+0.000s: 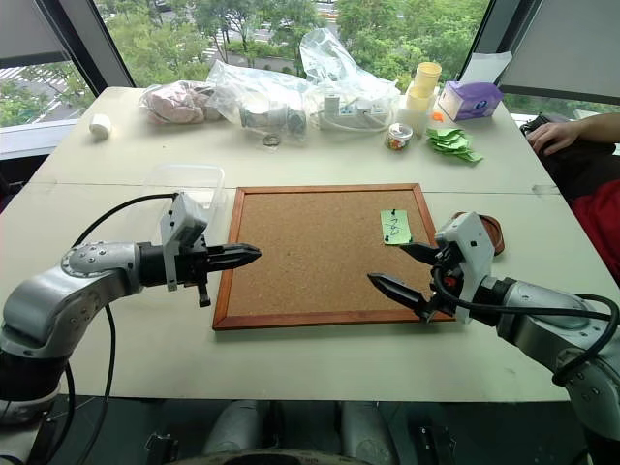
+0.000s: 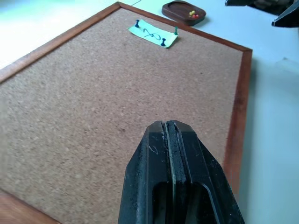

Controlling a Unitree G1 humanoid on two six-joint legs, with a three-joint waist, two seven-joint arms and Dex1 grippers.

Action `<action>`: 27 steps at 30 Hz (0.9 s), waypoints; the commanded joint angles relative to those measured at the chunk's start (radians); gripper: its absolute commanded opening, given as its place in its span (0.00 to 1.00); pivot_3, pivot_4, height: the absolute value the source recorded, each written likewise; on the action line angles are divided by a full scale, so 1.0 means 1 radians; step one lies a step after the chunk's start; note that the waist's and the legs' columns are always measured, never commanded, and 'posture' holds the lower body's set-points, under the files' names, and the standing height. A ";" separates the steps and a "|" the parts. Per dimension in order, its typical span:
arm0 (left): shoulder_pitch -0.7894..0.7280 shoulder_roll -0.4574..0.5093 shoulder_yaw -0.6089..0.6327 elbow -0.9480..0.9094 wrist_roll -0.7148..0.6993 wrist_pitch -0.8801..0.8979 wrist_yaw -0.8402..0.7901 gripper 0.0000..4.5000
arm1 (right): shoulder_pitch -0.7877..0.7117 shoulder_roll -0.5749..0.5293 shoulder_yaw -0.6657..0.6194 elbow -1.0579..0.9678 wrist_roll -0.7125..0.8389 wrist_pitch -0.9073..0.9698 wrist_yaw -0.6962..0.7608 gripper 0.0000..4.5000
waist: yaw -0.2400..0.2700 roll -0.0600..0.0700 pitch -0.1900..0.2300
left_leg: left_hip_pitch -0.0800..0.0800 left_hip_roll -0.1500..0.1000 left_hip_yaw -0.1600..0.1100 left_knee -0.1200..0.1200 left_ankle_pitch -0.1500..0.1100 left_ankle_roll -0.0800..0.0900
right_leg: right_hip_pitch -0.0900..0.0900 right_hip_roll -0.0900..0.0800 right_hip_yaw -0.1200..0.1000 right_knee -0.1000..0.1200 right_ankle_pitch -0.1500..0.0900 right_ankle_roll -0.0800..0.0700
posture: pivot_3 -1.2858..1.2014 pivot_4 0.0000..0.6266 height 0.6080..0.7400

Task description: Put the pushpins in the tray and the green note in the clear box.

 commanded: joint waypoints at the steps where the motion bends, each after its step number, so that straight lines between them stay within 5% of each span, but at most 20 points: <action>1: -0.070 -0.057 -0.087 0.037 0.086 -0.054 0.024 0.01 | -0.073 0.021 0.055 0.058 -0.095 -0.056 -0.026 1.00 | -0.001 0.000 0.000 | 0.000 0.000 0.000 0.000 0.000 0.000 | 0.000 0.000 0.000 0.000 0.000 0.000 | 0.52 0.24 0.99; 12: -0.204 -0.129 -0.294 0.230 0.280 -0.091 -0.030 0.01 | -0.477 0.179 0.308 0.587 -0.444 -0.221 -0.055 1.00 | -0.007 0.002 0.000 | -0.004 0.000 0.002 0.000 0.003 -0.005 | -0.007 0.002 0.002 0.003 0.002 0.003 | 0.52 0.24 0.99; 27: -0.188 -0.152 -0.321 0.263 0.357 -0.096 -0.078 0.01 | -0.632 0.300 0.343 0.982 -0.635 -0.393 0.028 1.00 | -0.006 0.003 0.000 | -0.006 0.001 0.005 0.001 0.003 -0.006 | -0.012 0.001 0.003 0.007 0.002 0.004 | 0.52 0.24 0.99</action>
